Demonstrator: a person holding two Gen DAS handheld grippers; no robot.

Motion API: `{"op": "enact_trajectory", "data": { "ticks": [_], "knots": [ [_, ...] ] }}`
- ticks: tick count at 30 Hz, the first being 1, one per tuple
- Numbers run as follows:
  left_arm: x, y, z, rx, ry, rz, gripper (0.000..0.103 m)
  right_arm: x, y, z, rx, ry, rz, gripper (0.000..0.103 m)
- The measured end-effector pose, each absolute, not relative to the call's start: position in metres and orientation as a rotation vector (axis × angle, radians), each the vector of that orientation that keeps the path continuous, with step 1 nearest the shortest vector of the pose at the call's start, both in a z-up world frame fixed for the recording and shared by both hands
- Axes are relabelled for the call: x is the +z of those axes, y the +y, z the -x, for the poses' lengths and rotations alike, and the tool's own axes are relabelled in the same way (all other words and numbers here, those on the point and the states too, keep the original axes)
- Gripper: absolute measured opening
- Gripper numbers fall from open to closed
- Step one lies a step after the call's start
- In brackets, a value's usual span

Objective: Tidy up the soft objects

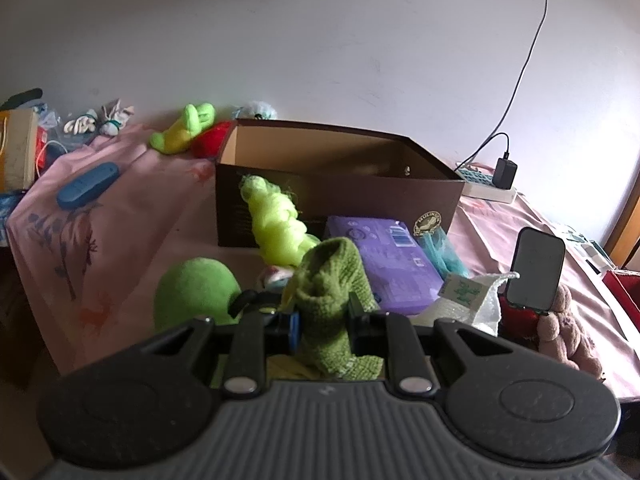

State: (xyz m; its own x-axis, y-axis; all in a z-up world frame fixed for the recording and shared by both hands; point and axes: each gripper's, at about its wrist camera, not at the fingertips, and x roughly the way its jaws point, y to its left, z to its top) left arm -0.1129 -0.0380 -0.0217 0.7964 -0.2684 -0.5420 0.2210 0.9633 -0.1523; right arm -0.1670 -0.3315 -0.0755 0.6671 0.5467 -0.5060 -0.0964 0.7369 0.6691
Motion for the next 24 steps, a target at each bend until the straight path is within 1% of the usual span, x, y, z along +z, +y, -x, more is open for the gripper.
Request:
{"op": "enact_trajectory", "data": {
  "ticks": [4, 8, 10, 14, 17, 20, 24],
  "knots": [
    [-0.021, -0.039, 0.113, -0.263, 0.592, 0.080, 0.019, -0.073, -0.336, 0.174, 0.374, 0.731, -0.628, 0.000],
    [-0.021, -0.042, 0.115, -0.269, 0.586, 0.070, 0.020, -0.073, -0.343, 0.170, 0.414, 0.708, -0.733, 0.000],
    [-0.021, -0.043, 0.114, -0.272, 0.588, 0.069, 0.020, -0.072, -0.339, 0.167, 0.426, 0.724, -0.724, 0.000],
    [-0.021, -0.045, 0.115, -0.276, 0.588, 0.059, 0.020, -0.063, -0.329, 0.175, 0.321, 0.723, -0.505, 0.000],
    [-0.021, -0.047, 0.116, -0.279, 0.582, 0.051, 0.020, -0.063, -0.332, 0.178, 0.293, 0.769, -0.452, 0.002],
    [-0.022, -0.048, 0.116, -0.284, 0.584, 0.047, 0.021, -0.073, -0.335, 0.174, 0.332, 0.832, -0.519, 0.004],
    [-0.025, -0.052, 0.115, -0.297, 0.594, 0.047, 0.022, -0.093, -0.340, 0.163, 0.360, 0.919, -0.740, 0.007]
  ]
}}
